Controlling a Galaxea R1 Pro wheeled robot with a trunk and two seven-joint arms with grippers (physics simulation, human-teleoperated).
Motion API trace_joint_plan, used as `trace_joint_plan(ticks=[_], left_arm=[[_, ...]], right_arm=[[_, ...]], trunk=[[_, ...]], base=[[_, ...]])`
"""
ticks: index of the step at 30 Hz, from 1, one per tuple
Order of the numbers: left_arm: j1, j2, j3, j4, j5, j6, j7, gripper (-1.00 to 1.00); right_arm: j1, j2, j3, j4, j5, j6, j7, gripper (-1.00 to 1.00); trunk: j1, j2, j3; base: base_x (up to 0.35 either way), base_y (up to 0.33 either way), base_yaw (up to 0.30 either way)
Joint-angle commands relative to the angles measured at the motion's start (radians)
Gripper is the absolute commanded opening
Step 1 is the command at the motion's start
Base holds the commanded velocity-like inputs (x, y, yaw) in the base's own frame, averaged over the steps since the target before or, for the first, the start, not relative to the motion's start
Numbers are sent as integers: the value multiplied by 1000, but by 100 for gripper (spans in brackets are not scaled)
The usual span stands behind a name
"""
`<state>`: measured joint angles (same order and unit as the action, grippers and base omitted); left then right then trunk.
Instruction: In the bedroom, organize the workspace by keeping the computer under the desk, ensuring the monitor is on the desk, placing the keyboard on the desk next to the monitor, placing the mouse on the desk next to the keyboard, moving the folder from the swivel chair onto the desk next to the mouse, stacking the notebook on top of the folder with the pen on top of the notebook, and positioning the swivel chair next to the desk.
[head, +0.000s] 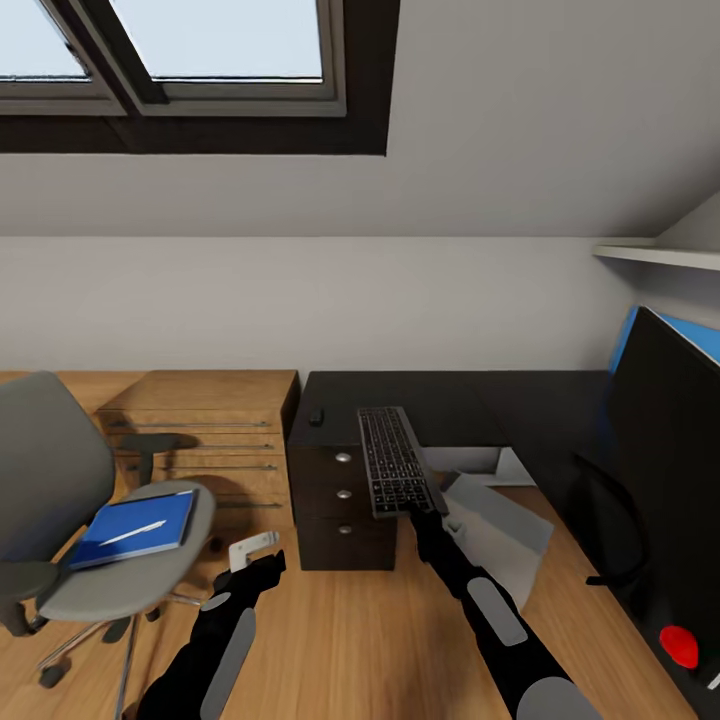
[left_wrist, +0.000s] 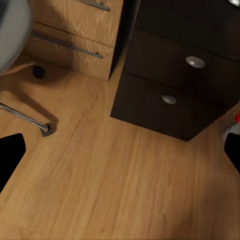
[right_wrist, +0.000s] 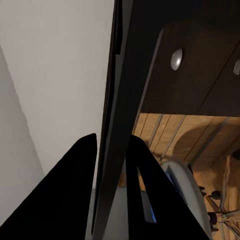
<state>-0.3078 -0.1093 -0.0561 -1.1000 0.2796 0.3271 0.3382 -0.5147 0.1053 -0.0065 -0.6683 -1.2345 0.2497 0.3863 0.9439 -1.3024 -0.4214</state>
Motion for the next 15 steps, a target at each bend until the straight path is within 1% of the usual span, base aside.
trace_joint_plan(ticks=[1,15], left_arm=[[-1,0,-2,-1,10,3,8,100],[-1,0,-1,-1,12,3,7,100]], right_arm=[[-1,0,2,22,-16,4,2,-100],[-1,1,2,25,-16,8,9,-100]], trunk=[[1,-1,-1],[1,-1,-1]], base=[[321,96,0],[321,142,0]])
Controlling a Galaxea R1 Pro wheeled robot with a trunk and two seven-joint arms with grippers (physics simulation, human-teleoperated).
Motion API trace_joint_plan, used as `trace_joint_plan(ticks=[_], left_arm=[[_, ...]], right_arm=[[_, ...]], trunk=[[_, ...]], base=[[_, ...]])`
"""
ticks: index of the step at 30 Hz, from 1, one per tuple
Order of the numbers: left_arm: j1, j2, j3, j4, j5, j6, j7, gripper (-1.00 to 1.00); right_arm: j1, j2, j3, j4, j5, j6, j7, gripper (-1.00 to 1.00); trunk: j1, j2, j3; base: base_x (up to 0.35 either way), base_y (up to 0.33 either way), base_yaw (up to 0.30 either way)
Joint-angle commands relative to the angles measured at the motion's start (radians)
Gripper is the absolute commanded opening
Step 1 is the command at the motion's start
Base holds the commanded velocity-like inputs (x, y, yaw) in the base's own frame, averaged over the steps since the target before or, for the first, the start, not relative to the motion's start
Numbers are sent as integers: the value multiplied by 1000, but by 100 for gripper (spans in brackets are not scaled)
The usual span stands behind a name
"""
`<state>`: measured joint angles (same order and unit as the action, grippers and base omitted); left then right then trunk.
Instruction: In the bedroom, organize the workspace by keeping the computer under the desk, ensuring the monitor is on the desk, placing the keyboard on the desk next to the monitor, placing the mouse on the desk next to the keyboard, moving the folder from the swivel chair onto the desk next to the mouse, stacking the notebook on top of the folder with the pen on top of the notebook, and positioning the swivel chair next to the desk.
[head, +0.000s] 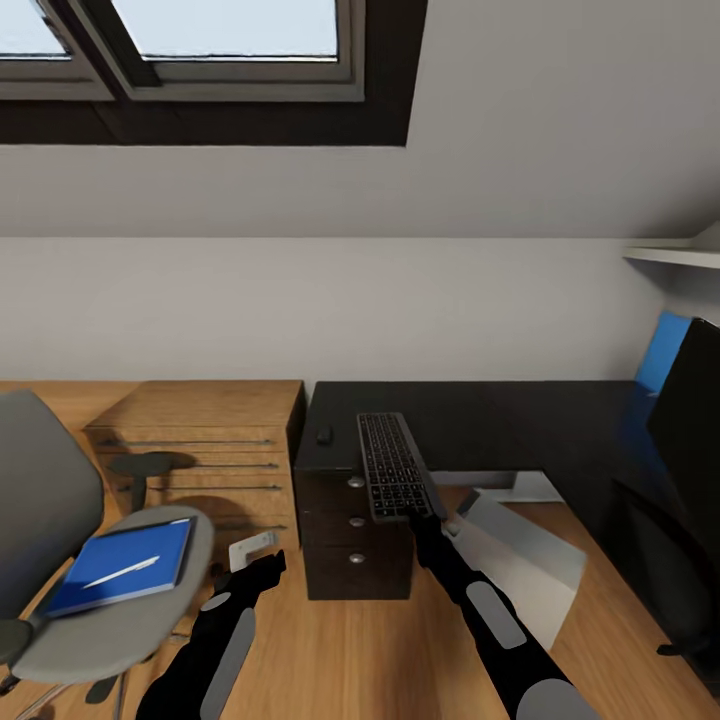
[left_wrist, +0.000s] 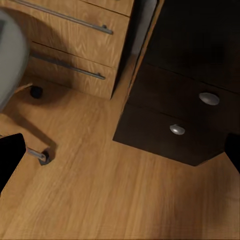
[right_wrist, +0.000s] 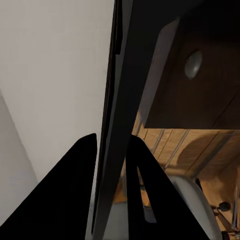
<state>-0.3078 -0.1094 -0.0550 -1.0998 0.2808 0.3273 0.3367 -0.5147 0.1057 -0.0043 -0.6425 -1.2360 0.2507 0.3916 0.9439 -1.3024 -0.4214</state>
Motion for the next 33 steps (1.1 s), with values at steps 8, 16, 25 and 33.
trace_joint_plan(ticks=[8,16,25,33], left_arm=[[-1,1,-2,-1,10,3,8,100],[-1,1,-2,-1,10,3,8,100],[-1,1,-2,-1,11,3,8,100],[-1,1,20,-2,11,3,6,100]], right_arm=[[-1,0,1,1,-11,7,1,-100],[0,2,1,1,-13,1,3,-100],[-1,11,0,39,-13,-88,-5,-100],[-1,15,0,50,-13,-120,-5,-100]], trunk=[[1,-1,-1],[1,-1,-1],[1,-1,-1],[1,-1,-1]], base=[[321,154,0],[313,124,0],[214,5,0],[312,0,0]])
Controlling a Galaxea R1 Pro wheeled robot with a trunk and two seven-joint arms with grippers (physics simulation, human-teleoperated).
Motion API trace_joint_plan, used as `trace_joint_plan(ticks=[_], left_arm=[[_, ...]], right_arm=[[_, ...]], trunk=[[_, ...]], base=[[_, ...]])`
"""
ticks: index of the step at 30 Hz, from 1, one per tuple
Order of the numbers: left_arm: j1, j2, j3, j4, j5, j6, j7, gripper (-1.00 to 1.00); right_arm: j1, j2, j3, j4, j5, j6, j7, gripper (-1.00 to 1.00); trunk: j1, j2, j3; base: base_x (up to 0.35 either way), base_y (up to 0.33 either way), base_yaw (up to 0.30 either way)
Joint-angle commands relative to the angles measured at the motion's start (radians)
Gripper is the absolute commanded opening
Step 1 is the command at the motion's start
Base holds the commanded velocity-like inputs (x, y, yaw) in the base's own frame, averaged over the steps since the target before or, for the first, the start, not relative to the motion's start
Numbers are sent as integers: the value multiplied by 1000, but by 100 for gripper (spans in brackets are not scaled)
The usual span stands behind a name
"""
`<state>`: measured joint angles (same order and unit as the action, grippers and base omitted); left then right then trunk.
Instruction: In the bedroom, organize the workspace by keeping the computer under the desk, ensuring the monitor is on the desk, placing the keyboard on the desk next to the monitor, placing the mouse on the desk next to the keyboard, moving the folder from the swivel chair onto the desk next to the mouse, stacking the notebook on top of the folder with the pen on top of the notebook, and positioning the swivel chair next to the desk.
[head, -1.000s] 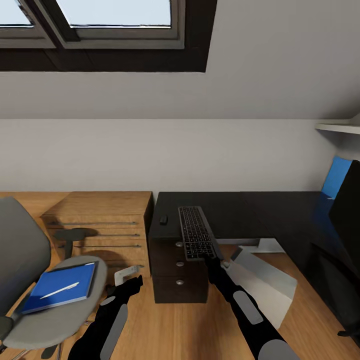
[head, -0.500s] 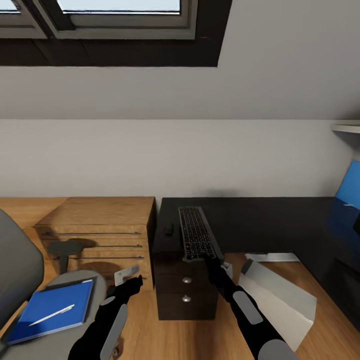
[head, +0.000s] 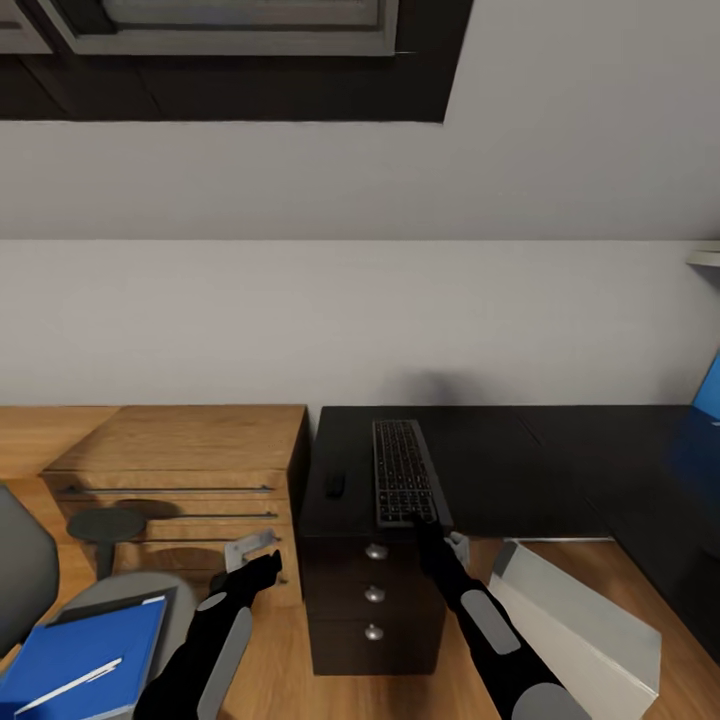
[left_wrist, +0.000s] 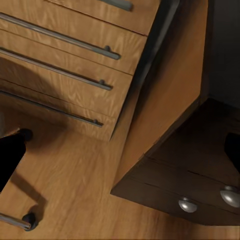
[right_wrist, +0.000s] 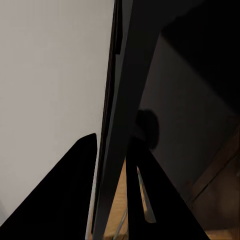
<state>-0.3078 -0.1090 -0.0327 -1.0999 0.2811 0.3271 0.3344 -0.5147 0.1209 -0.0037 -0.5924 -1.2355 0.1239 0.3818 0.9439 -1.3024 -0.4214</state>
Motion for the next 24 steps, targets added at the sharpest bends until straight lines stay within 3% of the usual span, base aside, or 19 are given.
trace_joint_plan(ticks=[1,8,15,24], left_arm=[[-1,0,0,-1,10,3,8,100],[-1,0,6,-2,11,4,7,100],[-1,-3,85,-37,33,7,8,100],[-1,-4,105,-46,46,9,8,100]], right_arm=[[-1,0,0,3,-13,2,5,-100],[-1,4,1,11,-13,-8,5,-100],[-1,6,1,13,-13,-9,5,-100],[0,6,1,17,-13,-9,5,-100]], trunk=[[1,-1,-1],[1,-1,-1],[1,-1,-1],[35,-64,-29]], base=[[273,0,0],[146,0,0],[13,0,0],[0,0,0]])
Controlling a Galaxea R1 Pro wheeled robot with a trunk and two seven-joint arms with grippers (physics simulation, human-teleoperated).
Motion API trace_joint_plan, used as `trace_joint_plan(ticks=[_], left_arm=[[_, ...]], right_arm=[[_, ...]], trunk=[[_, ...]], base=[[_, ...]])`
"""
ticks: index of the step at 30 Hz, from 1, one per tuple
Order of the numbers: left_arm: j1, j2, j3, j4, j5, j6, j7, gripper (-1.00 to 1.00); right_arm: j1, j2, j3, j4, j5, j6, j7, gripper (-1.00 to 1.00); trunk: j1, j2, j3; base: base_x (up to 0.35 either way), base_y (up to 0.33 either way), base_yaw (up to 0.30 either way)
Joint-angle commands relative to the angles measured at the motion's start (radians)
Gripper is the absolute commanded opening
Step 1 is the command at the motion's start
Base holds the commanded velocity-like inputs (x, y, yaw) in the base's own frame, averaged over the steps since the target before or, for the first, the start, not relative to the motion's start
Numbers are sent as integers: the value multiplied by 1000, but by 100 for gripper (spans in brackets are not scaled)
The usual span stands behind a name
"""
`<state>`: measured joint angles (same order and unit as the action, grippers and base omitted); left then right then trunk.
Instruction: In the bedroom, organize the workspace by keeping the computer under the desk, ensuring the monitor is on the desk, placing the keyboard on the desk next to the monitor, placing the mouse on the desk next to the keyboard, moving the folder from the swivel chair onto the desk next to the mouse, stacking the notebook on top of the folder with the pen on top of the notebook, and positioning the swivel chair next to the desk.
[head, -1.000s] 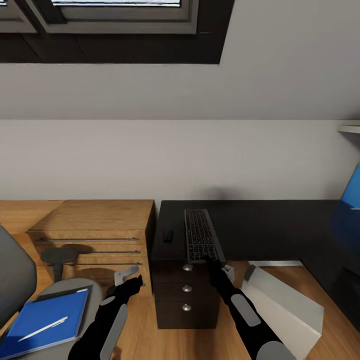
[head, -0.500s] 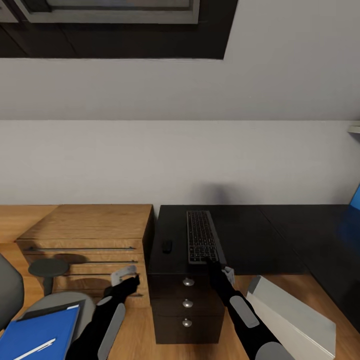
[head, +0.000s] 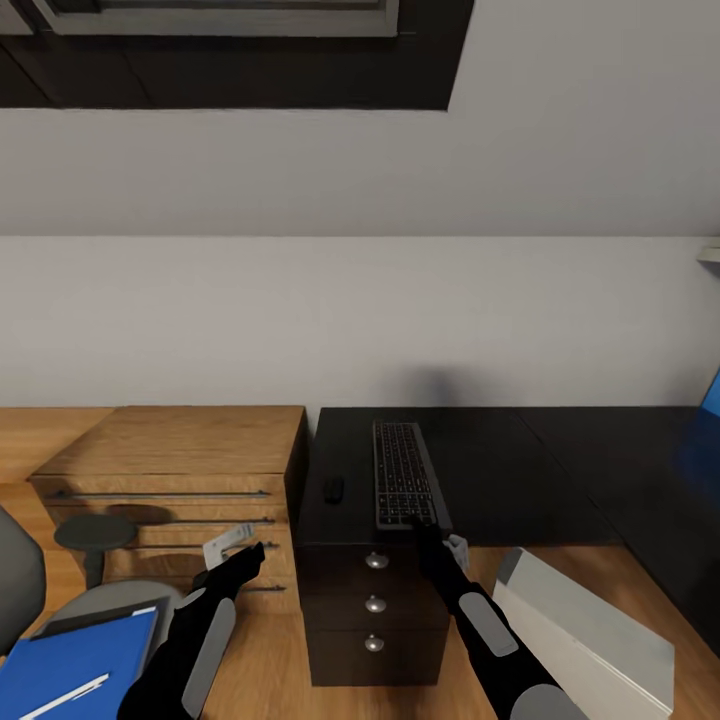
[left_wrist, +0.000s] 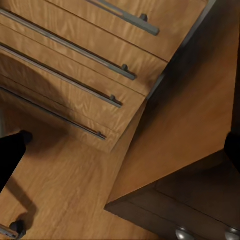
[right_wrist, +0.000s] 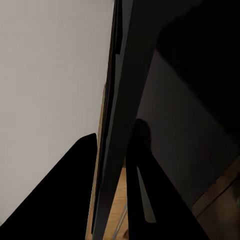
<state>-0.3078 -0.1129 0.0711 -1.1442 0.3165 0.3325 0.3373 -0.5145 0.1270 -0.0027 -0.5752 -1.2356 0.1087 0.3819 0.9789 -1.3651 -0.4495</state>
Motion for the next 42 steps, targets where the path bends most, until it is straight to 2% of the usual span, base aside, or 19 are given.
trace_joint_plan(ticks=[1,26,42], left_arm=[[-1,-1,1,-2,10,3,5,100],[-1,-1,1,-1,10,3,5,100],[-1,-1,-1,0,10,2,4,100]], right_arm=[[-1,0,0,0,-12,6,5,-100],[-1,0,0,0,-12,6,5,-100],[-1,0,0,0,-10,6,5,-100]], trunk=[[4,-8,-4],[100,-183,-83],[100,-183,-83]], base=[[0,0,0],[0,0,0],[-48,43,0]])
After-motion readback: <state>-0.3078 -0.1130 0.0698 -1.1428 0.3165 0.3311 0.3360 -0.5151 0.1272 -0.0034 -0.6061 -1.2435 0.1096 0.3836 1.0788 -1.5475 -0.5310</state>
